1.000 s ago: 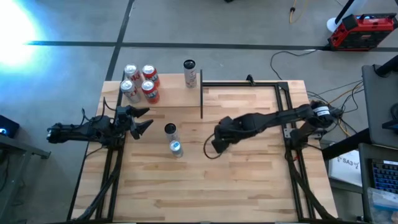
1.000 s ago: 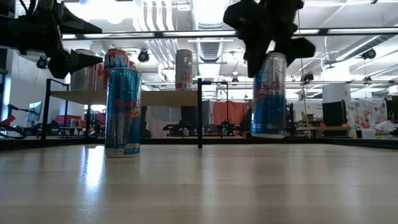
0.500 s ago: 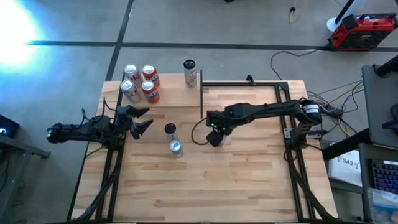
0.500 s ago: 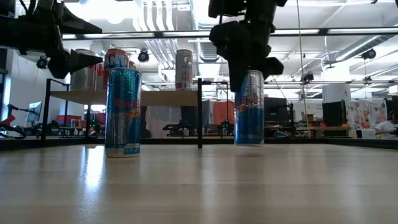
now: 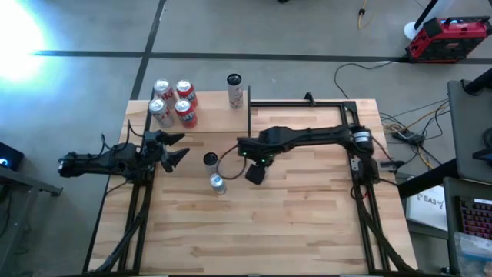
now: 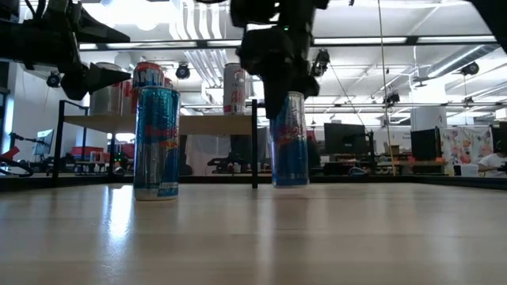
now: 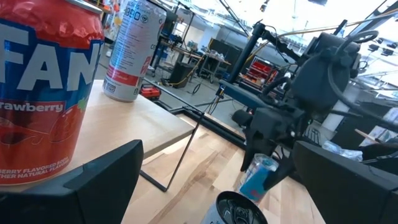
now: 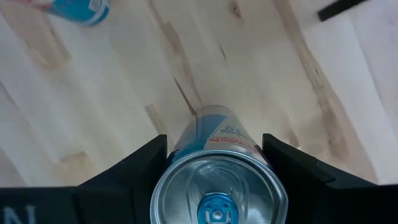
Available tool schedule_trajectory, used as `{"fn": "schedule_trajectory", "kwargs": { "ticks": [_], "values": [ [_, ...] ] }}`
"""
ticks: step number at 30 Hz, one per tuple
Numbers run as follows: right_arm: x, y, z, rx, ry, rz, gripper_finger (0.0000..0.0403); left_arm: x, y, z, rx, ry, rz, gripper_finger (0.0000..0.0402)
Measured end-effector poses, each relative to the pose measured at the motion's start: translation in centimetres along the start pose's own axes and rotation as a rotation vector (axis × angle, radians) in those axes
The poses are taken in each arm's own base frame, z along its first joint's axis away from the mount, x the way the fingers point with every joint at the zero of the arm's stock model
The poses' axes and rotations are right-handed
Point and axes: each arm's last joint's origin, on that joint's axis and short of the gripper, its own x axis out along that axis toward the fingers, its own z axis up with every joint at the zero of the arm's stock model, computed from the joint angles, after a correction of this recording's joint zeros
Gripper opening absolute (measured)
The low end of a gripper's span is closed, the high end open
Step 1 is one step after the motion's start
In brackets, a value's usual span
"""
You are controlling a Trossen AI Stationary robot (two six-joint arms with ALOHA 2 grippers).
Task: Place canned beverage on shelf
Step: Put the bottom blue soda can on the shelf
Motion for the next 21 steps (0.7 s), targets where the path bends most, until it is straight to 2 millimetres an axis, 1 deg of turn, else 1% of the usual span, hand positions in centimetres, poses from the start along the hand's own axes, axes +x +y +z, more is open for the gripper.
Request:
{"fn": "schedule_trajectory", "kwargs": {
  "ticks": [3, 6, 10, 17, 21],
  "values": [
    [0.8, 0.5, 1.1, -0.066, 0.065, -0.026, 0.0225, 0.0, 0.0, 0.0, 0.000, 0.000, 0.000, 0.0398],
    [1.2, 0.9, 2.1, -0.096, 0.106, -0.041, 0.0226, 0.0, 0.0, 0.0, 0.000, 0.001, 0.000, 0.0398],
    [1.3, 1.3, 3.0, -0.130, 0.110, -0.040, 0.0226, 0.0, 0.0, 0.0, 0.000, 0.000, 0.000, 0.0398],
    [0.0, 1.8, 4.1, -0.194, 0.005, -0.002, 0.0226, 0.0, 0.0, 0.0, 0.000, 0.000, 0.000, 0.0398],
    [-0.4, 2.0, 4.3, -0.254, -0.011, 0.017, 0.0226, 0.0, 0.0, 0.0, 0.000, 0.000, 0.000, 0.0398]
  ]
}}
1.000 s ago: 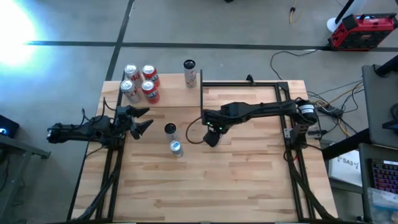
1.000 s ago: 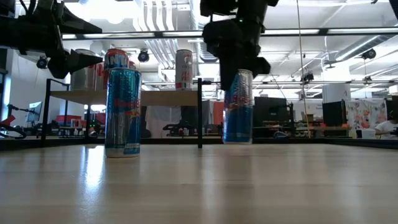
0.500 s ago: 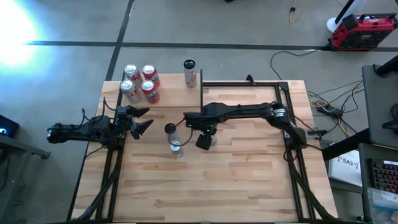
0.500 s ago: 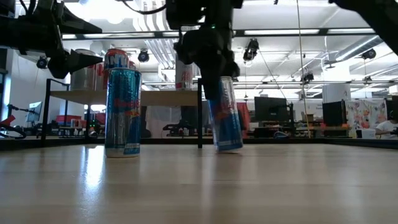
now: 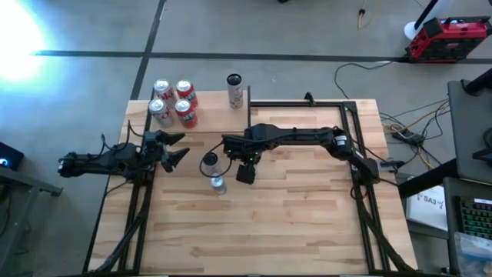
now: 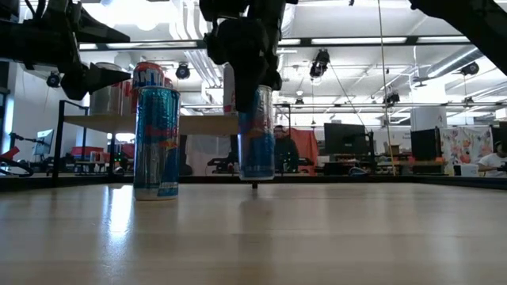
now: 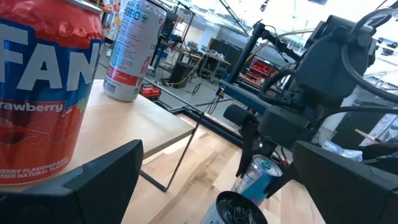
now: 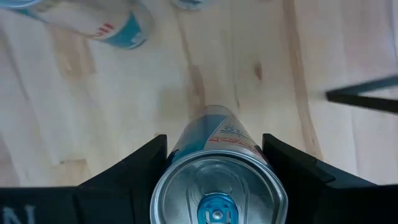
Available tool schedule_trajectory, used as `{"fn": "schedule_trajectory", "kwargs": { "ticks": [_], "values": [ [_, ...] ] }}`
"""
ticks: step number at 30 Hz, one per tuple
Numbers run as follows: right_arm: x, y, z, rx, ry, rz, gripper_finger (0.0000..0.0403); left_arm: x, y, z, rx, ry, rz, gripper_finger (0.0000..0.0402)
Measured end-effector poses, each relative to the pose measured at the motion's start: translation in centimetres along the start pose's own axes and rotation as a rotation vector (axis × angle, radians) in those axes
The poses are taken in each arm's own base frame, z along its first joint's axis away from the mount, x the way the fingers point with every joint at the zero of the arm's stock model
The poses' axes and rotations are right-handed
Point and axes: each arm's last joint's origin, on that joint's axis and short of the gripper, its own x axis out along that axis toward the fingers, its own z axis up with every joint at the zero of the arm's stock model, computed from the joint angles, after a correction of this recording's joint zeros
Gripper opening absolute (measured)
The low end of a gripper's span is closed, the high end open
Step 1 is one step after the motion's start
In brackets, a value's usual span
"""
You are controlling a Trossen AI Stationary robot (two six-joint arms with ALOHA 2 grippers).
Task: Place canned beverage on shelf
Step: Put the bottom blue soda can on the shelf
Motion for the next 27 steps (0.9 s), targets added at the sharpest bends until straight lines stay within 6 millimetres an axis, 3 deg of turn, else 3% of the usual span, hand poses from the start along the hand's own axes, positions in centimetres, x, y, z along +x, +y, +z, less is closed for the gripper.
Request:
{"fn": "schedule_trajectory", "kwargs": {
  "ticks": [20, 27],
  "values": [
    [0.1, 0.4, 0.6, -0.297, -0.059, 0.093, 0.0227, 0.0, 0.0, 0.0, 0.000, 0.000, 0.000, 0.0398],
    [1.4, 0.3, 0.7, -0.316, -0.036, 0.092, 0.0242, 0.0, 0.0, 0.0, 0.000, 0.000, 0.000, 0.0398]
  ]
}}
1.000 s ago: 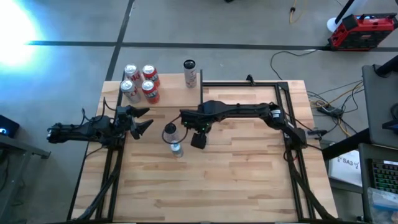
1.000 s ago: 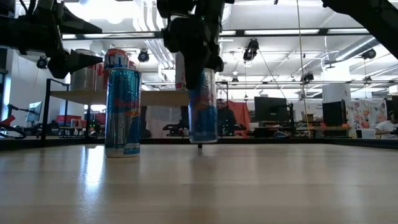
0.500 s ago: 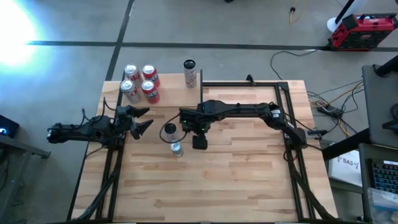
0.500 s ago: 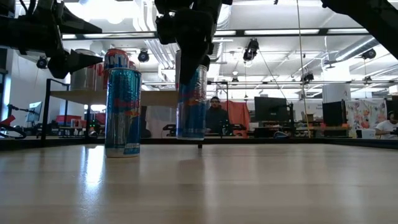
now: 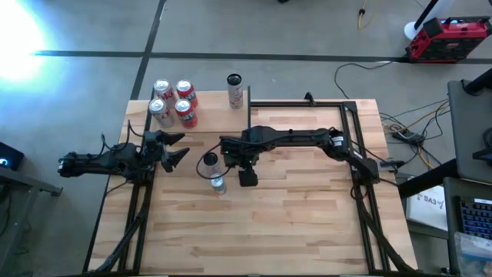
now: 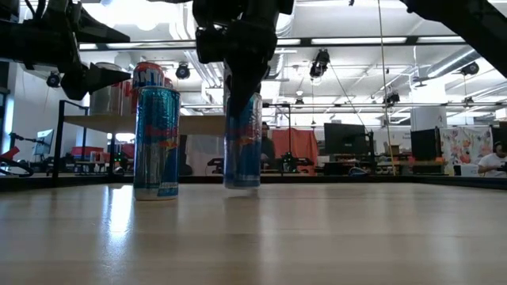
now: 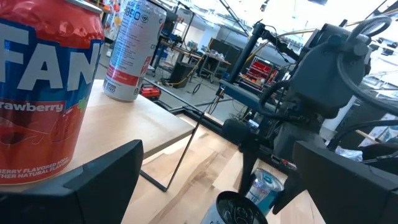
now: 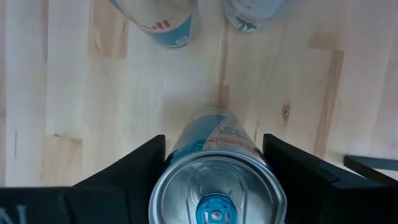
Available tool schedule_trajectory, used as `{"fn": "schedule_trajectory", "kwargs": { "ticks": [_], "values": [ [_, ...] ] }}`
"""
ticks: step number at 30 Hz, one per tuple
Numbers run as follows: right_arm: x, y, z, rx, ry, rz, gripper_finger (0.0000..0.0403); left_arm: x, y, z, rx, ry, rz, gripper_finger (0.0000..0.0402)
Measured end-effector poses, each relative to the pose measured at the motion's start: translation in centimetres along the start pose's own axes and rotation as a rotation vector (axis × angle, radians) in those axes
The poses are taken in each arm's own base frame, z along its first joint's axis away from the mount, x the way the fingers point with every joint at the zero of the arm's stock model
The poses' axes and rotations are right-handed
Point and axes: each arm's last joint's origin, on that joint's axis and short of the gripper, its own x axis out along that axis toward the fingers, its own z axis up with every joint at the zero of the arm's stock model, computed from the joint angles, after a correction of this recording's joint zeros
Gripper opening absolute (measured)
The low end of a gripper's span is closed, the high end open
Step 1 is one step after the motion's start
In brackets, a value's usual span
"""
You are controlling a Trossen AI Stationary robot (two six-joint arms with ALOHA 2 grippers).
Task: Place canned beverage on shelf
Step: Put the bottom blue soda can on the shelf
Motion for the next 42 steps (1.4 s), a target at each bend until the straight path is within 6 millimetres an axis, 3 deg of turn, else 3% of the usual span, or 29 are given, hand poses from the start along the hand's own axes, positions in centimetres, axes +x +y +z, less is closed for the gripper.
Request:
{"fn": "schedule_trajectory", "kwargs": {
  "ticks": [22, 32, 37, 42],
  "values": [
    [0.03, 0.03, 0.31, -0.028, -0.035, 0.023, 0.0260, 0.00, 0.00, 0.00, 0.000, 0.000, 0.000, 0.0398],
    [-0.01, 0.07, 0.37, -0.017, -0.042, 0.038, 0.0318, 0.00, 0.00, 0.00, 0.000, 0.000, 0.000, 0.0398],
    [-0.25, -0.05, 0.62, 0.128, -0.059, -0.008, 0.0363, 0.00, 0.00, 0.00, 0.000, 0.000, 0.000, 0.0398],
    [-0.90, 0.37, 0.48, 0.364, -0.038, -0.084, 0.0378, 0.00, 0.00, 0.00, 0.000, 0.000, 0.000, 0.0398]
  ]
}}
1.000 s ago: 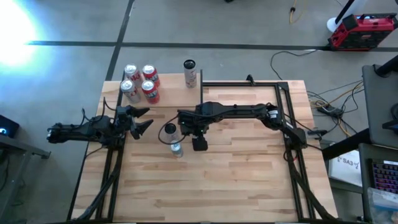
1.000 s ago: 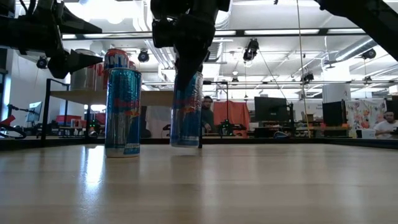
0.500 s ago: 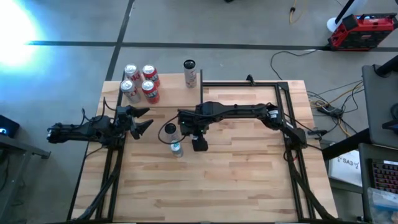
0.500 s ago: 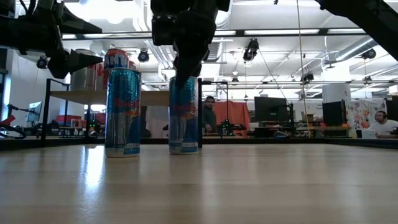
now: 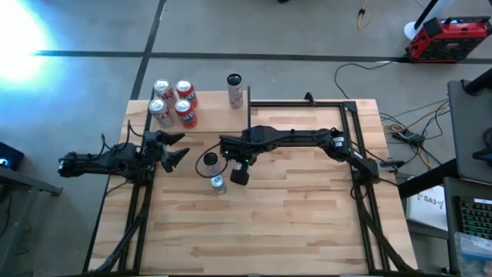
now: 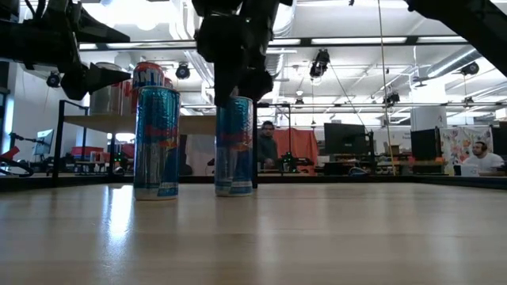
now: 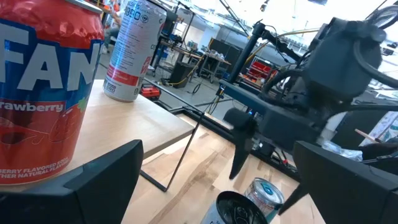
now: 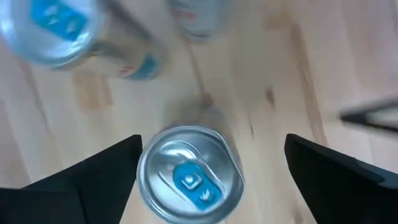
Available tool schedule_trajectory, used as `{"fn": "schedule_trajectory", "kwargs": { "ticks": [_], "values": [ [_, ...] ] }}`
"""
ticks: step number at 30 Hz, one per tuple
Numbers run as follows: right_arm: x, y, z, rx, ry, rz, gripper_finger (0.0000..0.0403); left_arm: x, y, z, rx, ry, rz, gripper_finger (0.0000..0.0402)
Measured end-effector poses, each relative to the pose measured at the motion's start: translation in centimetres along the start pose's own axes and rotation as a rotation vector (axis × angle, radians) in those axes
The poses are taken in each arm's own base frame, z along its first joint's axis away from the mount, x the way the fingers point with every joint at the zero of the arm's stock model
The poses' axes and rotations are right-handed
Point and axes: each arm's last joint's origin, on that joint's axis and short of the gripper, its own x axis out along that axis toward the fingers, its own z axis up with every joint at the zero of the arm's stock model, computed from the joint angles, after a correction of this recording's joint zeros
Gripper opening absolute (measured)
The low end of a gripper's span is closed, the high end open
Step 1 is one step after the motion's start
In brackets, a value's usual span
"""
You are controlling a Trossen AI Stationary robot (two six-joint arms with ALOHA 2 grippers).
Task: Place canned beverage on shelf
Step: Put the bottom blue soda can on the shelf
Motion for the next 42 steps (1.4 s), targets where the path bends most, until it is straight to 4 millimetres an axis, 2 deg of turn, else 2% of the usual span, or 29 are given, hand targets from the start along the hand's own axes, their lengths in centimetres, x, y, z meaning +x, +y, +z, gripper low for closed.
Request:
{"fn": "schedule_trajectory", "kwargs": {
  "ticks": [6, 11, 15, 18, 22, 25, 28, 33, 42],
  "values": [
    [-1.0, 0.8, -0.5, 0.339, -0.016, -0.149, 0.0380, 0.0, 0.0, 0.0, 0.000, 0.000, 0.000, 0.0398],
    [-1.0, 1.9, -0.8, 0.624, -0.059, -0.180, 0.0380, 0.0, 0.0, 0.0, 0.000, 0.000, 0.000, 0.0398],
    [-0.6, 4.3, -1.4, 0.839, -0.159, -0.235, 0.0380, 0.0, 0.0, 0.0, 0.000, 0.000, 0.000, 0.0398],
    [0.3, 6.7, -2.0, 0.957, -0.303, -0.305, 0.0380, 0.0, 0.0, 0.0, 0.000, 0.000, 0.000, 0.0398],
    [1.6, 9.7, -3.0, 1.034, -0.504, -0.366, 0.0380, 0.0, 0.0, 0.0, 0.000, 0.000, 0.000, 0.0398],
    [3.2, 10.9, -3.6, 1.071, -0.555, -0.397, 0.0380, 0.0, 0.0, 0.0, 0.000, 0.000, 0.000, 0.0398],
    [5.1, 10.9, -3.8, 1.082, -0.531, -0.425, 0.0380, 0.0, 0.0, 0.0, 0.000, 0.000, 0.000, 0.0398],
    [6.9, 10.8, -4.0, 1.117, -0.517, -0.450, 0.0380, 0.0, 0.0, 0.0, 0.000, 0.000, 0.000, 0.0398],
    [7.7, 10.0, -4.3, 1.118, -0.520, -0.520, 0.0380, 0.0, 0.0, 0.0, 0.000, 0.000, 0.000, 0.0398]
  ]
}}
